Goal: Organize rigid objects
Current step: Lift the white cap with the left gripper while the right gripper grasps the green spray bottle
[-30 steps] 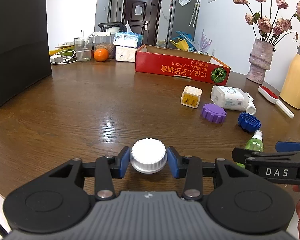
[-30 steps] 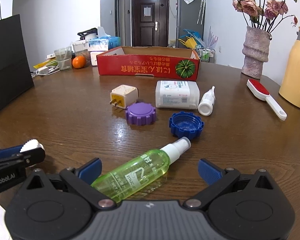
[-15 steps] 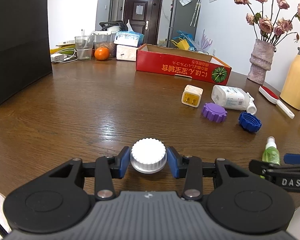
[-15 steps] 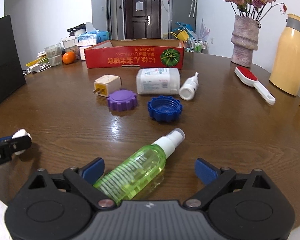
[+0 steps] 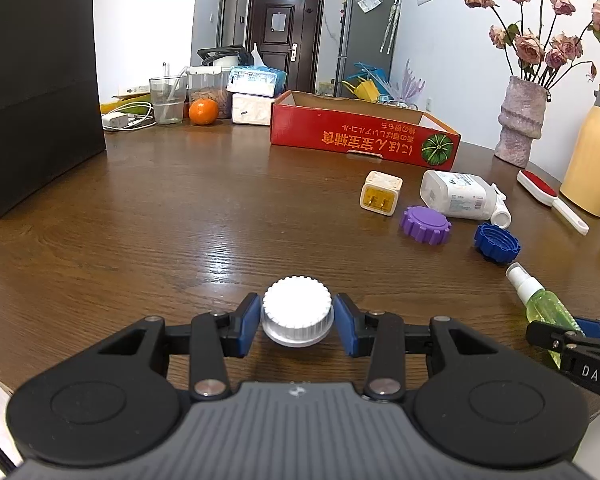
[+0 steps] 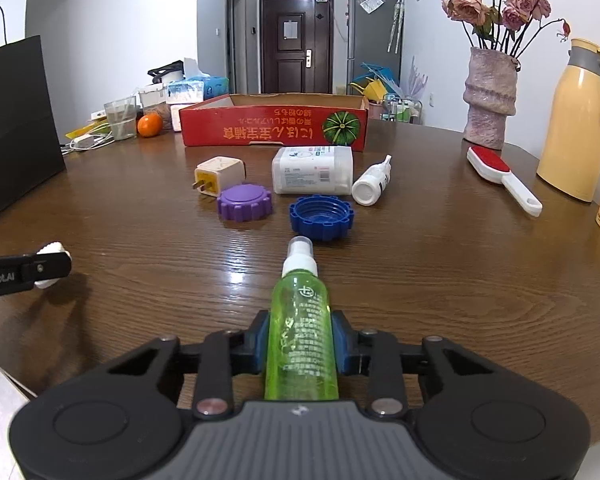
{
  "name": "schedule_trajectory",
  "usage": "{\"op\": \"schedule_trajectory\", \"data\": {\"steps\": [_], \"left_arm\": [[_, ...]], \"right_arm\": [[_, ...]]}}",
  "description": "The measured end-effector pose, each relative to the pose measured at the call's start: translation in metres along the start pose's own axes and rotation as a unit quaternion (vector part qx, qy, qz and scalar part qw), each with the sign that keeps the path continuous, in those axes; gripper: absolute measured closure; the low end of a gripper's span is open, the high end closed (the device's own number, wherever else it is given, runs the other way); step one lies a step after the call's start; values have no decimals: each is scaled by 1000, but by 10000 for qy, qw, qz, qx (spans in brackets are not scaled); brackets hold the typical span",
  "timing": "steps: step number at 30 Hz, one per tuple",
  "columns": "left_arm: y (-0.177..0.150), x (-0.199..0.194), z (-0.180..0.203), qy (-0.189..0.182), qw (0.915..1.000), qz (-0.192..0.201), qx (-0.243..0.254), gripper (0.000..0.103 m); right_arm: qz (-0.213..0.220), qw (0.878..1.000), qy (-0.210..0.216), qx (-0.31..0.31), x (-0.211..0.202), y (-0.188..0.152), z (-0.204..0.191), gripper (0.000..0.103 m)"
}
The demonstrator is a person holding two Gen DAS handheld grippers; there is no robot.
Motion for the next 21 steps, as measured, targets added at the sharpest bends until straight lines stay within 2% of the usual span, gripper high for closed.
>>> {"op": "schedule_trajectory", "data": {"steps": [6, 9, 21], "left_arm": [[1, -2, 1, 18, 10000, 5, 20, 61], [2, -2, 1, 15, 10000, 17, 19, 61], [5, -2, 1, 43, 10000, 41, 14, 61]], "right_arm": [[-35, 9994, 254, -237, 3, 2, 4, 72], [-120, 9993, 299, -197, 7, 7, 7, 73], [12, 9987, 507, -38, 6, 8, 11, 73]]}}
Point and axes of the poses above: each gripper's, at about its wrist camera, not at the fingertips, and x roughly the way its jaws point, z to its right, y to its top, the point moved 2 cm from there along x, roughly the way its jaws point, and after that the axes turned 13 degrees about x, right-handed, at the moved point
